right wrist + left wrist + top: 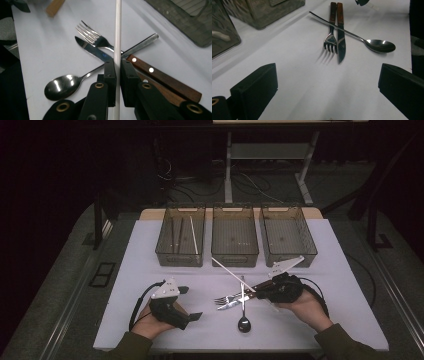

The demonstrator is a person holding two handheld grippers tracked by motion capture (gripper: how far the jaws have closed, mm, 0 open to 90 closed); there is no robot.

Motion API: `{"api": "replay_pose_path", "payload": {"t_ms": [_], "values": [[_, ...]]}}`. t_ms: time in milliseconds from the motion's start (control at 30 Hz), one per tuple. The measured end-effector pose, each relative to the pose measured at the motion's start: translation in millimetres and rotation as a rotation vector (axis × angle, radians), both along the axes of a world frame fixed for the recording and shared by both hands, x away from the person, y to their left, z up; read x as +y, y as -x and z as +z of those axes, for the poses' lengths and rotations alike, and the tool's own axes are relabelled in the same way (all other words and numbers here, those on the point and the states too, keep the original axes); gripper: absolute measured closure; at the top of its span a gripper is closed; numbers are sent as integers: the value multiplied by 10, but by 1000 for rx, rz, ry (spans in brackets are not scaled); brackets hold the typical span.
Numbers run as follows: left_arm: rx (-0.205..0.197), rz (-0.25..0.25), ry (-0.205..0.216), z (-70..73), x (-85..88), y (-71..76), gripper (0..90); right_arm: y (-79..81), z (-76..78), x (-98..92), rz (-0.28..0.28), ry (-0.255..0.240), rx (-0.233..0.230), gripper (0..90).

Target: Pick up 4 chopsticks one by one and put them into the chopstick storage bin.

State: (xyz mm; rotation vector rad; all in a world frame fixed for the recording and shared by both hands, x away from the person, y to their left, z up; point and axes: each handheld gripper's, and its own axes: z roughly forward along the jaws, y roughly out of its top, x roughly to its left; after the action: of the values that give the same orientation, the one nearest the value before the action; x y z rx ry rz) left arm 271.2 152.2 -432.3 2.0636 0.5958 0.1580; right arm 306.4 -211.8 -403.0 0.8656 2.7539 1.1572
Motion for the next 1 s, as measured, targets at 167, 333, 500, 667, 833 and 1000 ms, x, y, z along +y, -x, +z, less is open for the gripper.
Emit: {"api": "replay_pose_path", "payload": {"t_ms": [167,333,500,667,833,1000], "values": [[-3,2,0,2,3,2,10,-52,19,18,-15,-20,-9,840],[-2,3,3,2,6,2,10,-119,36,52,-31,-51,-15,840],[-2,3,5,4,3,4,10,-184,36,102,-43,-71,-16,840],[0,6,7,0,6,4,10,-237,56,162,-46,-85,-25,840],[2,7,5,-6,3,0,10,-296,92,222,-56,-111,-32,840],[3,9,8,-6,5,1,7,-359,146,280,-73,-144,-41,840]]}}
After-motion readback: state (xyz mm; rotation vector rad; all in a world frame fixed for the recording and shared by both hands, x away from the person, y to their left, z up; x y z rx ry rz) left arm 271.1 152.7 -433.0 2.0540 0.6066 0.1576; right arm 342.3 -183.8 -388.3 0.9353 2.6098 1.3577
